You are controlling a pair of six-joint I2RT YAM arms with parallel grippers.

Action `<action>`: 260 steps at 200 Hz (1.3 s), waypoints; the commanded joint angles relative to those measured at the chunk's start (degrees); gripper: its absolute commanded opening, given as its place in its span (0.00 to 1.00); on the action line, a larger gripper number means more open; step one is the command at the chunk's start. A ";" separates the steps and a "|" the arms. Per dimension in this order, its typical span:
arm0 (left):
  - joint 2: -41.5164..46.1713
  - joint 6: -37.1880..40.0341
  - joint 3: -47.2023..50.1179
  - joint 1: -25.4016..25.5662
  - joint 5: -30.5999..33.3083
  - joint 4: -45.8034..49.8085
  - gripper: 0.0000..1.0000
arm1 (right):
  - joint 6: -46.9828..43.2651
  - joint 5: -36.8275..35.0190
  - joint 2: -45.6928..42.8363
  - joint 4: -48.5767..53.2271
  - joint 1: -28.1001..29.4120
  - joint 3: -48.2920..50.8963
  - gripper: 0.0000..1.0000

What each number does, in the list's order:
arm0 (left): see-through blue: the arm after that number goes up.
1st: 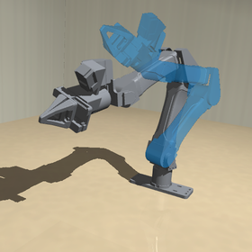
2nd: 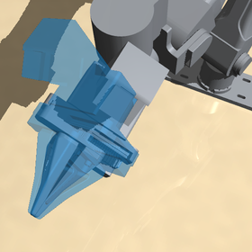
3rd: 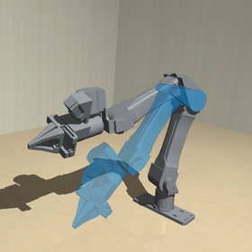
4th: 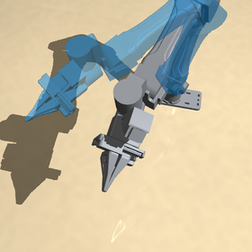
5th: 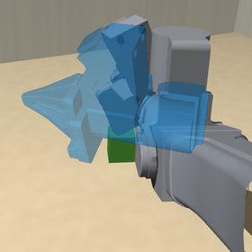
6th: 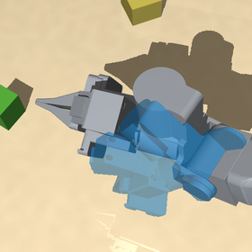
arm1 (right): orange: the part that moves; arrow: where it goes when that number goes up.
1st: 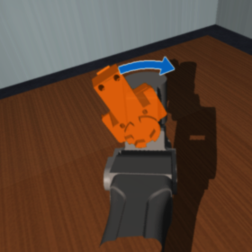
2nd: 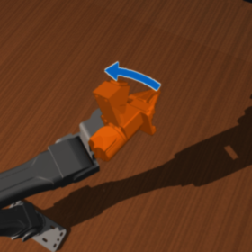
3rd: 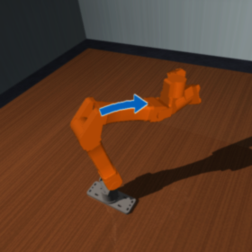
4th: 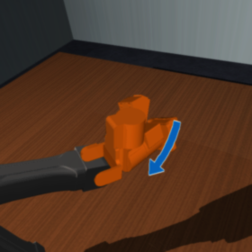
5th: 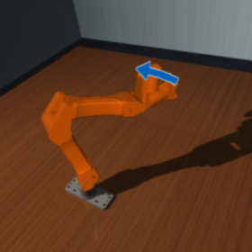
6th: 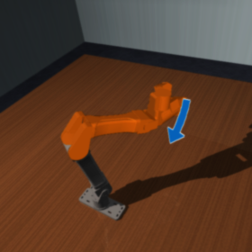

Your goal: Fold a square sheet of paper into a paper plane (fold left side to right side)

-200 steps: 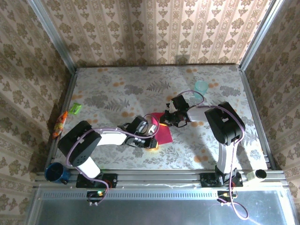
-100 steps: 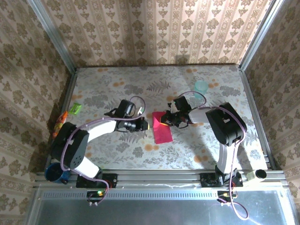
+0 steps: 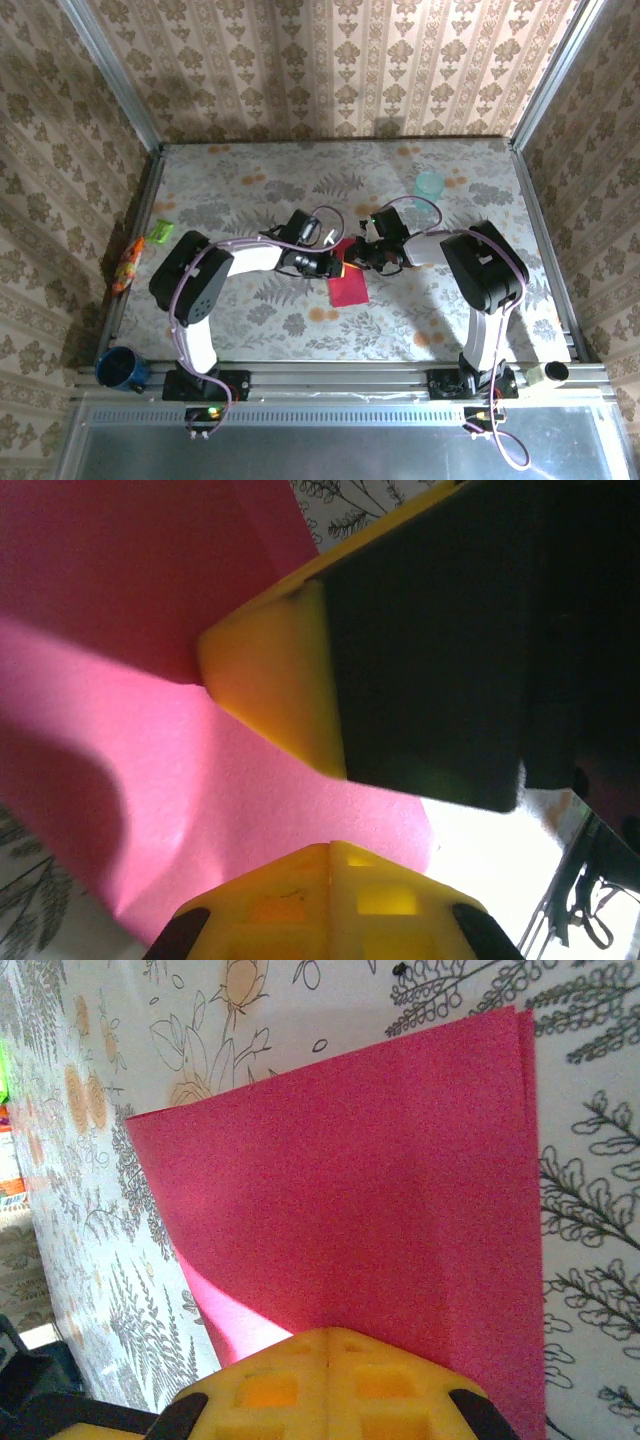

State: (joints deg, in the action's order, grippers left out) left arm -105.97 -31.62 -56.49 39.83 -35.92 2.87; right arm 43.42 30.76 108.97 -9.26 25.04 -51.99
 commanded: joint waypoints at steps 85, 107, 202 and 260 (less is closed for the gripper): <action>-3.19 1.46 -0.24 -0.06 5.60 4.56 0.00 | -0.27 -1.61 -1.65 6.05 0.45 -1.01 0.00; -3.01 1.52 0.59 -0.04 5.69 4.75 0.00 | -0.01 -1.23 -5.17 6.02 0.45 -0.94 0.00; -2.40 1.33 0.37 0.07 4.81 4.33 0.00 | 4.16 1.75 -14.09 1.76 3.54 11.41 0.00; -1.92 0.94 -0.83 -0.51 3.72 3.91 0.00 | 4.15 3.08 -10.25 0.83 5.46 11.37 0.00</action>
State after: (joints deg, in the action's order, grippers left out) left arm -107.77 -31.33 -56.66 39.70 -32.25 4.19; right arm 46.96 32.45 96.60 -7.64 29.95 -40.12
